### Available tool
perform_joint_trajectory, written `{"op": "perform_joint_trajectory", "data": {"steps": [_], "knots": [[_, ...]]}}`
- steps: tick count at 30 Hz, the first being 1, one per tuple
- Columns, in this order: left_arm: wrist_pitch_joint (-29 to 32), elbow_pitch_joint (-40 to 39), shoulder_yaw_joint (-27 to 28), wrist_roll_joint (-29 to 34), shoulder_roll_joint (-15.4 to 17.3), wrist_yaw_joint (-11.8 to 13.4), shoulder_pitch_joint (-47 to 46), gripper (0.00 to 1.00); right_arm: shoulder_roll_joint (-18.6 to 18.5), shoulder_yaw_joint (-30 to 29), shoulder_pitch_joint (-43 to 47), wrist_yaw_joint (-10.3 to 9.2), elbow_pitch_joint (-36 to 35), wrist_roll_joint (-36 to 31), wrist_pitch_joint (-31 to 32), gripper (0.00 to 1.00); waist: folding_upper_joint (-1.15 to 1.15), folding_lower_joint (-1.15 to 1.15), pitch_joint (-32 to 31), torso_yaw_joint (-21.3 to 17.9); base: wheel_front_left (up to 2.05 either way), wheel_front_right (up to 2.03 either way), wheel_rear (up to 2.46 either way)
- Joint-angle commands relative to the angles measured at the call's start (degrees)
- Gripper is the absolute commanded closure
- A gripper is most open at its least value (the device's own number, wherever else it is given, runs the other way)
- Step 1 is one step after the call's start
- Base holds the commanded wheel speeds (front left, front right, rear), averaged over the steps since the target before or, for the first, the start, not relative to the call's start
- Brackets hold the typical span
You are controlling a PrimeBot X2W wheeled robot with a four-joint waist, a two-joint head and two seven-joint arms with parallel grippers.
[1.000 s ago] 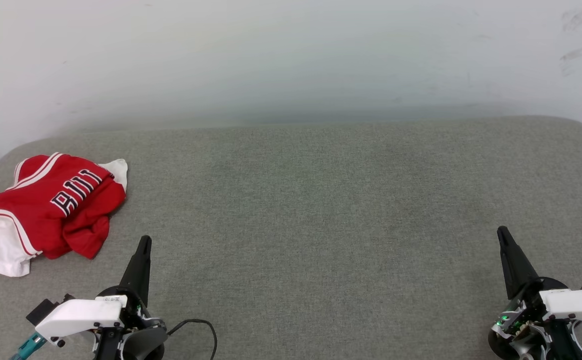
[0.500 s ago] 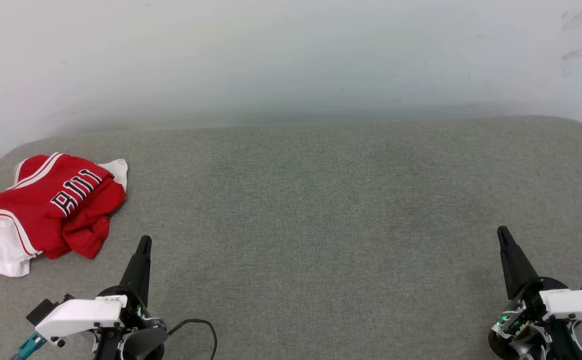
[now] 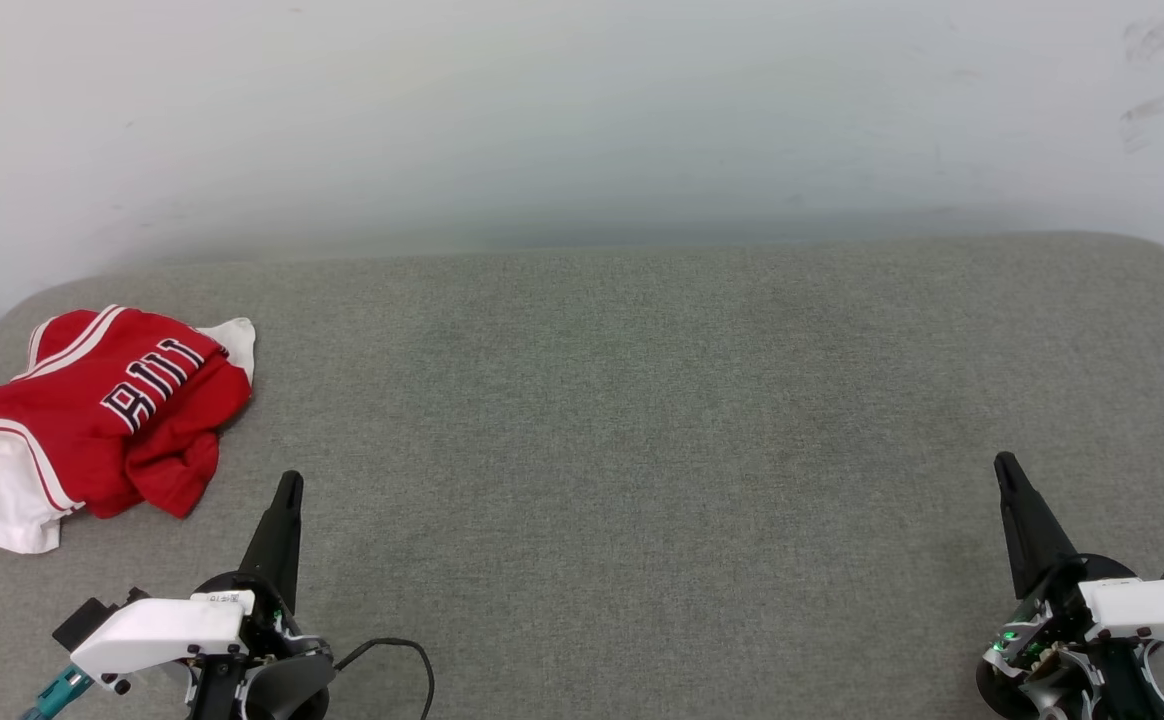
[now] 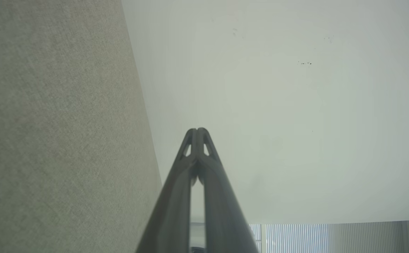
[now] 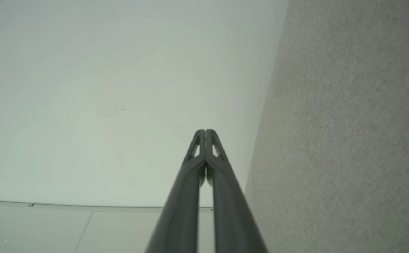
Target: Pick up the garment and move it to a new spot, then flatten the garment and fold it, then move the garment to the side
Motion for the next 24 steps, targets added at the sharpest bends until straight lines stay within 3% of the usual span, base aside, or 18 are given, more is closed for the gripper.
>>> {"op": "perform_joint_trajectory", "data": {"steps": [1, 19, 20, 21, 22, 23, 24], "knots": [[0.11, 0.01, 0.10, 0.08, -0.08, -0.20, -0.29, 1.00, 0.25, 0.00, -0.59, -0.02, 0.05, 0.23, 0.04, 1.00, 0.00, 0.00, 0.00, 0.00, 0.00, 0.00, 0.00], [-0.01, -0.01, 0.02, 0.01, 0.00, -0.01, 0.00, 1.00, 0.00, 0.04, 0.00, 0.00, -0.01, -0.01, -0.01, 1.00, 0.00, 0.00, 0.00, 0.00, 0.00, 0.00, 0.00], [-0.06, 0.22, -0.04, 0.04, -0.02, 0.01, 0.11, 0.00, 0.00, 0.05, 0.18, 0.00, 0.17, -0.04, -0.05, 0.00, 0.00, 0.00, 0.00, 0.00, 0.00, 0.00, 0.00], [-0.10, 0.67, -0.12, 0.05, -0.07, 0.05, 0.45, 0.00, 0.01, 0.11, 0.60, -0.01, 0.63, -0.05, -0.07, 0.00, 0.00, 0.00, 0.01, 0.00, 0.00, 0.00, 0.00], [-0.11, 1.15, -0.19, 0.06, -0.09, 0.07, 0.97, 1.00, 0.02, 0.16, 1.09, -0.01, 1.15, -0.05, -0.10, 1.00, 0.00, 0.00, 0.01, 0.00, 0.00, 0.00, 0.00], [-0.13, 1.74, -0.25, 0.06, -0.16, 0.07, 1.52, 0.00, 0.02, 0.17, 1.55, -0.02, 1.66, -0.05, -0.10, 0.00, 0.00, 0.00, 0.02, 0.00, 0.00, 0.00, 0.00], [-0.32, 1.77, -0.36, 0.21, -0.17, 0.06, 1.73, 0.00, 0.02, 0.35, 1.74, -0.02, 1.68, -0.17, -0.30, 0.00, 0.00, 0.00, 0.04, 0.00, 0.00, 0.00, 0.00]]}}
